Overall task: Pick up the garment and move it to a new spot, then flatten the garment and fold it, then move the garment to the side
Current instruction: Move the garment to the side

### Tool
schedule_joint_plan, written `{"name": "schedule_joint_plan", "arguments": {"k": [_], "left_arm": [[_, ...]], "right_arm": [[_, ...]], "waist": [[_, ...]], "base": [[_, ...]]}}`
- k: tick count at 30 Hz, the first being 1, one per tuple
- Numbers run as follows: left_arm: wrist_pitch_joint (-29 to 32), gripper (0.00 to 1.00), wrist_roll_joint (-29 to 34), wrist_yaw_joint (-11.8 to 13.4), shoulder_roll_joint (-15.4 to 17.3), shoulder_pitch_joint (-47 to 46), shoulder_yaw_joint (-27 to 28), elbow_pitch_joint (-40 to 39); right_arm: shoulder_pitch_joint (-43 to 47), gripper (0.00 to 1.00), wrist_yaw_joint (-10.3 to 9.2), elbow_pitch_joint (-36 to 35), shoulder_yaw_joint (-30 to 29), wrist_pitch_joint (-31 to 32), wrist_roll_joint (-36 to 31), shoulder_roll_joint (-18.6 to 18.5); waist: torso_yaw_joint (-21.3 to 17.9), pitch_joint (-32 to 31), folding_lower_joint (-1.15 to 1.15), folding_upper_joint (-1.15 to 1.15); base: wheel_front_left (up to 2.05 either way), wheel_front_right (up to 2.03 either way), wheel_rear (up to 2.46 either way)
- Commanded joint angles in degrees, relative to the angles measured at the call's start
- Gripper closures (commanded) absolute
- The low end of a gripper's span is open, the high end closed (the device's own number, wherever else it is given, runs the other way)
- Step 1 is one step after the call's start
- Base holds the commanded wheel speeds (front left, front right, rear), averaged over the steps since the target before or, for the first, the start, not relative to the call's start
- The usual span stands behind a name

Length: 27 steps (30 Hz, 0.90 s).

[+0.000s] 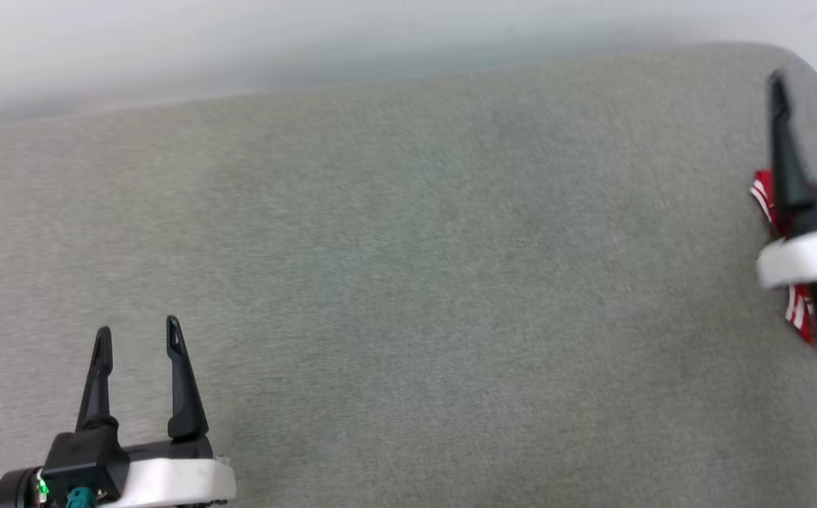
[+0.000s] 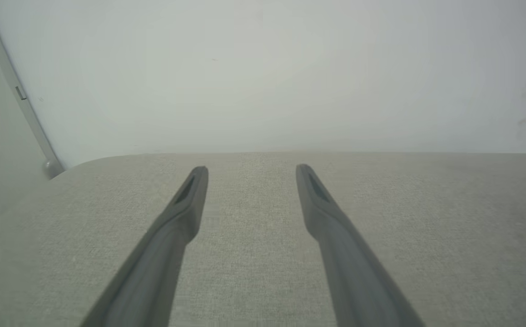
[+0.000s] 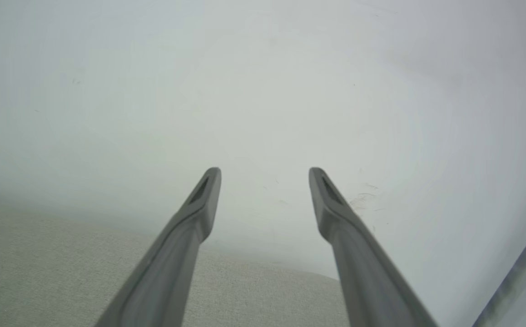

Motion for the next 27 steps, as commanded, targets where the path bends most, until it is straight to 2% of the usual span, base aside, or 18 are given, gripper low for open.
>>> {"name": "schedule_joint_plan", "arguments": {"k": [1, 8, 17, 27], "left_arm": [[-0.13, 0.0, -0.19, 0.03, -0.07, 0.63, -0.05, 0.22], [-0.13, 0.0, -0.75, -0.19, -0.08, 2.28, -0.45, 1.83], [-0.13, 0.0, -1.43, -0.11, -0.08, 4.87, -0.52, 3.61], [-0.13, 0.0, -2.1, -1.43, -0.08, 7.52, -0.93, 4.98]], "right_arm": [[2.0, 0.0, -0.07, -1.37, -0.26, -0.06, -0.58, 0.9], [14.65, 0.0, -0.07, -7.6, -0.96, -0.08, -0.49, 7.46], [26.65, 0.0, -0.06, -9.44, -2.31, -0.08, 1.45, 11.18], [33.9, 0.0, -0.06, -10.91, -1.16, -0.09, 2.3, 13.65]], "waist": [[1.65, -1.78, 0.0, 0.0], [3.61, -5.12, 0.0, 0.0], [4.6, -9.29, 0.0, 0.0], [5.11, -11.92, 0.0, 0.0]], "base": [[0.0, 0.0, 0.0], [0.0, 0.0, 0.0], [0.0, 0.0, 0.0], [0.0, 0.0, 0.0]]}}
